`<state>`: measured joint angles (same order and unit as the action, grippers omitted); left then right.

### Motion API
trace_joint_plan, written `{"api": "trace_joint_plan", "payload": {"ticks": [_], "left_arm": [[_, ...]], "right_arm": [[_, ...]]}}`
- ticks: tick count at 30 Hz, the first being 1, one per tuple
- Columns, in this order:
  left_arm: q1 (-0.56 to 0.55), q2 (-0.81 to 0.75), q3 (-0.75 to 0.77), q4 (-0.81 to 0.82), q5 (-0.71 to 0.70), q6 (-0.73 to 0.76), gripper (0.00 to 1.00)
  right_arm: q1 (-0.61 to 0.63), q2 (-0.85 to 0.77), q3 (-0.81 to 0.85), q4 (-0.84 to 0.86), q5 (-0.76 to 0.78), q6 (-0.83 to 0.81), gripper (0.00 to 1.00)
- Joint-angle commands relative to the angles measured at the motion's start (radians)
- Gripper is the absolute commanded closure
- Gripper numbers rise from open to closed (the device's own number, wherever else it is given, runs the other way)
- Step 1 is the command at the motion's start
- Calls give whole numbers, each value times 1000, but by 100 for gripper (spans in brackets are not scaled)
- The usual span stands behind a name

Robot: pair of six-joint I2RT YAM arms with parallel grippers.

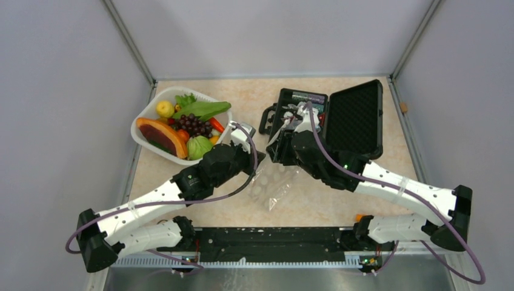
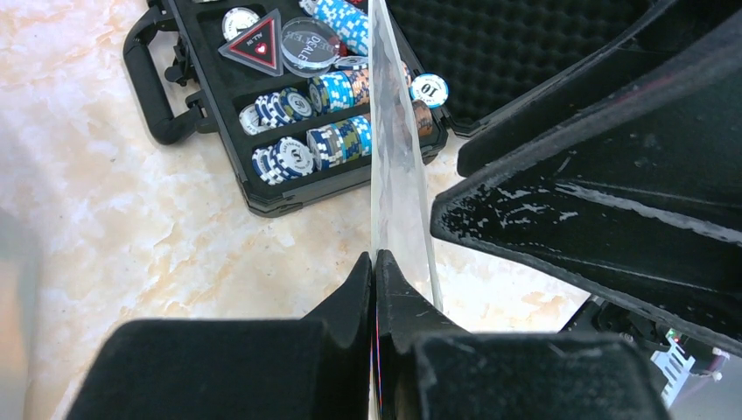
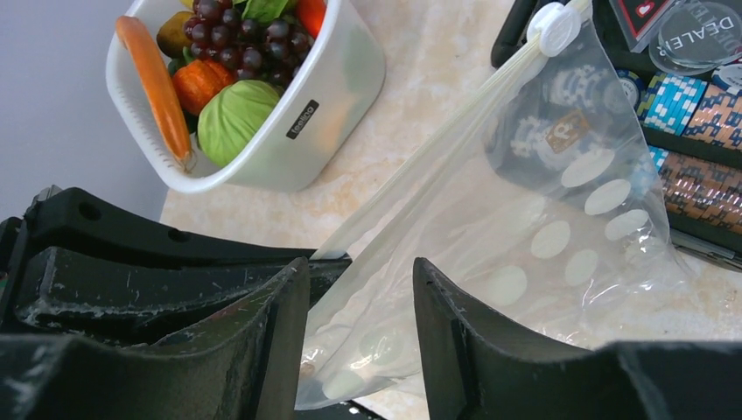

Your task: Place the food in the zip-top bag and seal the zipper

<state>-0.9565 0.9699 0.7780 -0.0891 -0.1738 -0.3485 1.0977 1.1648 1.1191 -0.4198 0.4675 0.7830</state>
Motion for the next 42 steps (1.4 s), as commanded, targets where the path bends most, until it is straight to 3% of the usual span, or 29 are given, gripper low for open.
{"api": "trace_joint_plan", "payload": {"ticks": [1, 8, 14, 18, 20, 23, 29, 32, 36, 38, 40, 42], "left_arm": [[-15, -4, 45, 22, 0, 37, 100], [-28, -7, 42, 25, -14, 60, 100], [-28, -7, 45, 6, -34, 76, 100], [-28, -8, 46, 5, -32, 77, 100], [-29, -9, 44, 4, -36, 80, 100], [-29, -11, 41, 9, -13, 86, 100], [-36, -5, 38, 20, 19, 106, 100], [-39, -4, 39, 20, 26, 116, 100], [-42, -2, 38, 20, 26, 120, 100], [-42, -3, 38, 21, 24, 121, 100], [-42, -9, 33, 20, 12, 121, 100], [-42, -14, 27, 17, -22, 119, 100]], "right_arm": [[10, -2, -6, 27, 30, 17, 54], [2, 37, 8, 24, 7, 18, 75], [1, 18, -26, 43, -9, 23, 79], [0, 22, -25, 13, -5, 21, 92], [1, 16, -35, 11, -2, 25, 89], [-5, 1, -58, 28, -4, 31, 76], [-42, 5, -70, 54, -28, 35, 82], [-48, 6, -83, 75, -31, 40, 72], [-70, 12, -94, 101, -72, 41, 72], [-78, 12, -103, 112, -83, 41, 77], [-83, 12, -104, 111, -79, 40, 92], [-83, 10, -99, 106, -75, 30, 100]]}}
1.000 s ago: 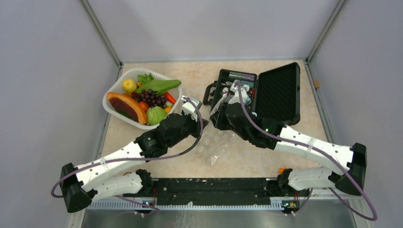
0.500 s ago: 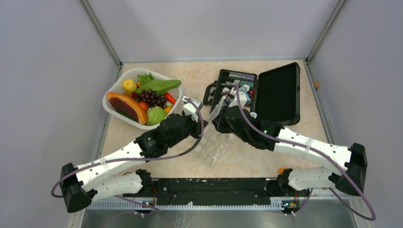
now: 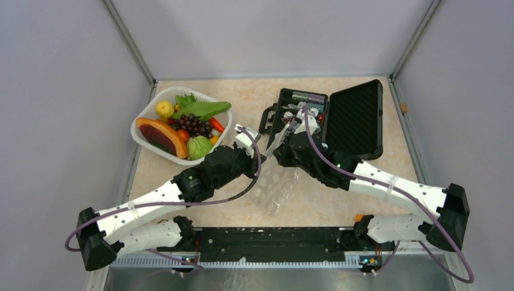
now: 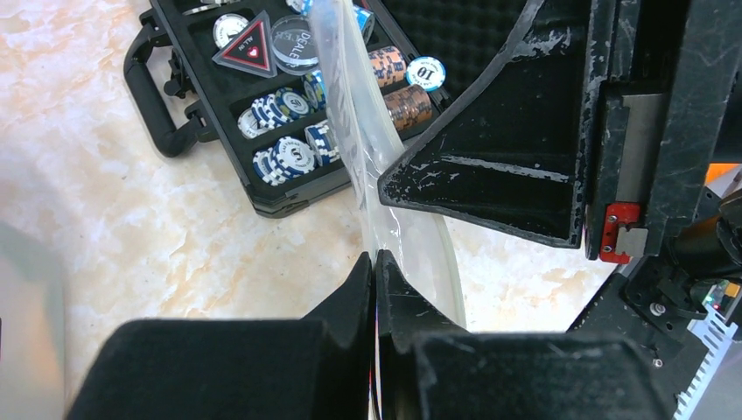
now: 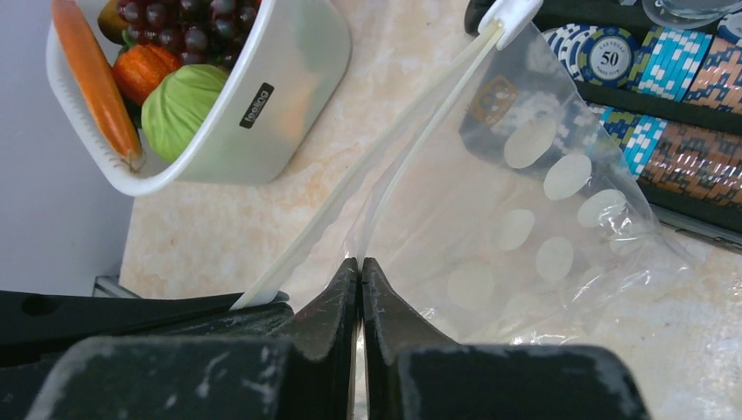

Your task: Place the food in the zip-top bag and seal the zipper

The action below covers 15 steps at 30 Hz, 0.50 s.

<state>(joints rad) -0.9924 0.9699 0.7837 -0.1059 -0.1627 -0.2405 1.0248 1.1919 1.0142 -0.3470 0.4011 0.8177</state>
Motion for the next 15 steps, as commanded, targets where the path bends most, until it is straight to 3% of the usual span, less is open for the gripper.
{"api": "trace_joint_plan", "payload": {"ticks": [1, 9, 15], "left_arm": [[-6, -15, 19, 27, -63, 5, 100], [-3, -28, -10, -76, -436, -174, 100], [5, -31, -7, -148, -518, -253, 100]], "right_arm": [[-9, -20, 8, 31, -9, -16, 100], [-10, -45, 24, 33, -146, -153, 100], [-9, -90, 38, 65, -218, -214, 100]]}}
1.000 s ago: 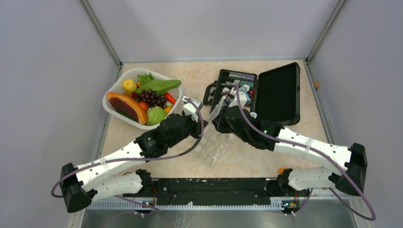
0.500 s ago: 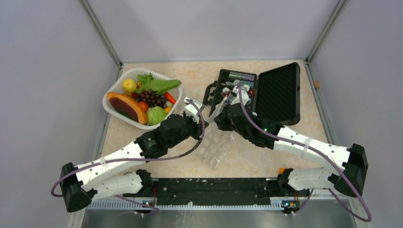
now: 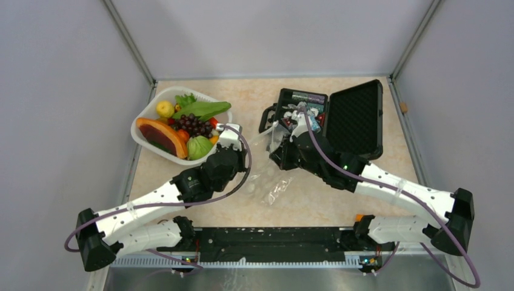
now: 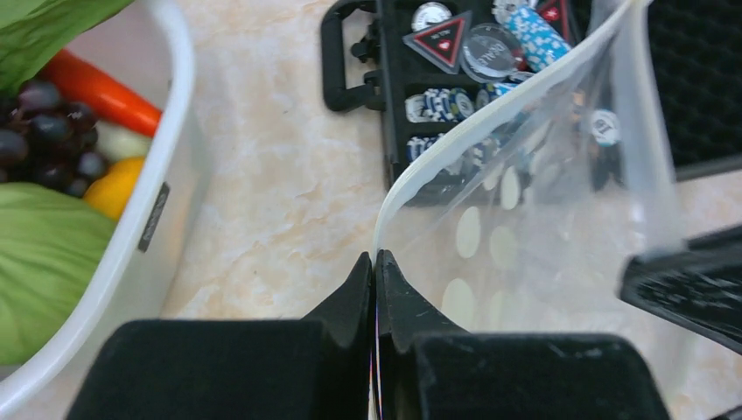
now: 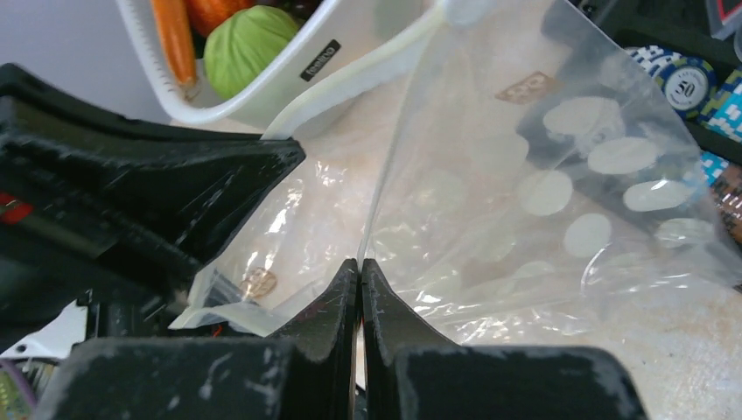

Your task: Place the food in the zip-top bag and seal the zipper

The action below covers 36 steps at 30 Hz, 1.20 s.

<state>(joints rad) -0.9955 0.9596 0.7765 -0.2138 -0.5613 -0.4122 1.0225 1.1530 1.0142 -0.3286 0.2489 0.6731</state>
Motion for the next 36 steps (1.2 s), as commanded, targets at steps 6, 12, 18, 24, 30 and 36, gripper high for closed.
{"api": "trace_joint_plan", "payload": {"ticks": [6, 12, 18, 24, 30, 36], "left_arm": [[9, -53, -7, 15, -90, -72, 100], [12, -45, -16, 58, -80, -87, 100], [14, 13, -35, 202, 31, -102, 93], [23, 55, -33, 237, 67, -107, 64], [48, 13, -58, 220, 93, -95, 49], [78, -40, -61, 143, 109, -88, 32]], "right_arm": [[-7, -40, 132, 1, -4, -168, 100], [-7, 86, 321, -265, 192, -266, 100], [-8, 116, 360, -215, 186, -417, 100], [-9, 226, 365, -270, 157, -409, 100], [-9, 237, 314, -217, 177, -357, 100], [-20, 251, 285, -154, 130, -322, 100]]}}
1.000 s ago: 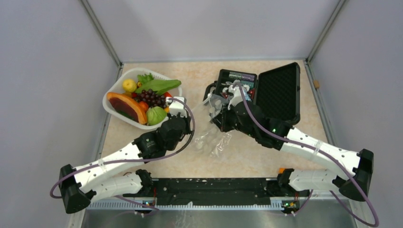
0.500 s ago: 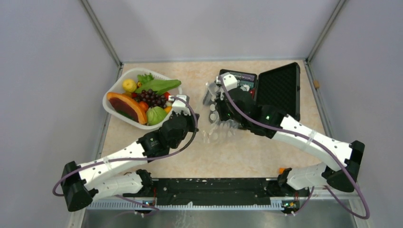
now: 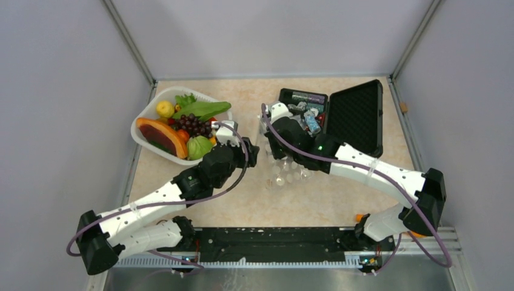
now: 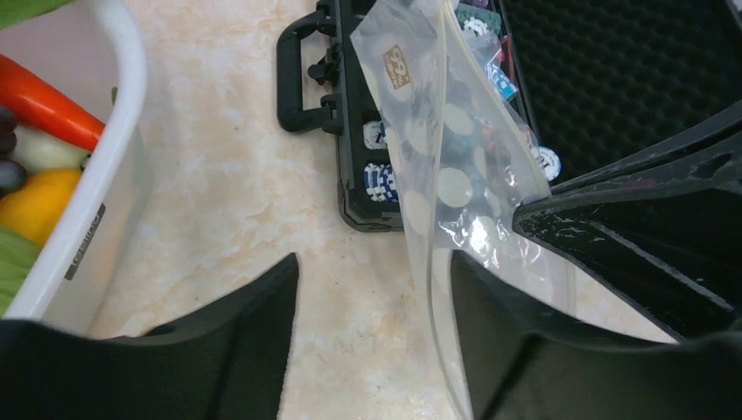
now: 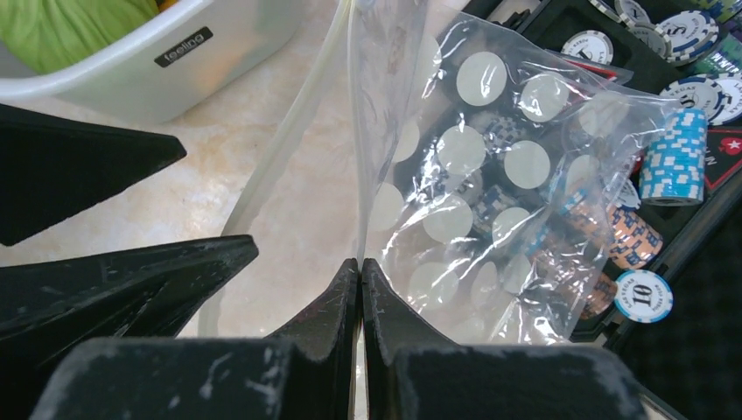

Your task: Place the food in the zip-top bag and seal the zipper

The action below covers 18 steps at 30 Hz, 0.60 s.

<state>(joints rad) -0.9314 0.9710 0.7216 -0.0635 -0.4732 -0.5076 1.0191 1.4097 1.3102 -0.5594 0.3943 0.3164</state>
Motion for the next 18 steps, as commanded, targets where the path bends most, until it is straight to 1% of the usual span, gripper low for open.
{"api": "trace_joint_plan", "payload": {"ticks": [1, 3, 5, 7, 9, 11, 13, 16, 18], "left_arm": [[14, -65, -5, -15, 32, 15, 30], [14, -98, -2, -34, 50, 36, 25], [14, -132, 2, -59, 52, 62, 17], [16, -165, 12, -91, 31, 101, 7], [24, -197, 28, -137, -11, 128, 2], [47, -219, 40, -169, -46, 155, 1], [97, -229, 54, -196, -32, 176, 1], [245, -221, 86, -265, 60, 170, 1], [346, -219, 99, -282, 117, 167, 1]], "right_arm": [[-19, -1, -15, 82, -19, 43, 100], [-25, 5, -19, 95, -21, 56, 100], [-32, 5, -31, 126, -33, 69, 100], [-41, -1, -50, 159, -60, 89, 100], [-47, -10, -73, 194, -80, 107, 100], [-53, -16, -93, 218, -96, 119, 100], [-57, -17, -103, 227, -112, 125, 100], [-58, -17, -108, 224, -117, 128, 100], [-59, -19, -109, 222, -121, 128, 100]]}}
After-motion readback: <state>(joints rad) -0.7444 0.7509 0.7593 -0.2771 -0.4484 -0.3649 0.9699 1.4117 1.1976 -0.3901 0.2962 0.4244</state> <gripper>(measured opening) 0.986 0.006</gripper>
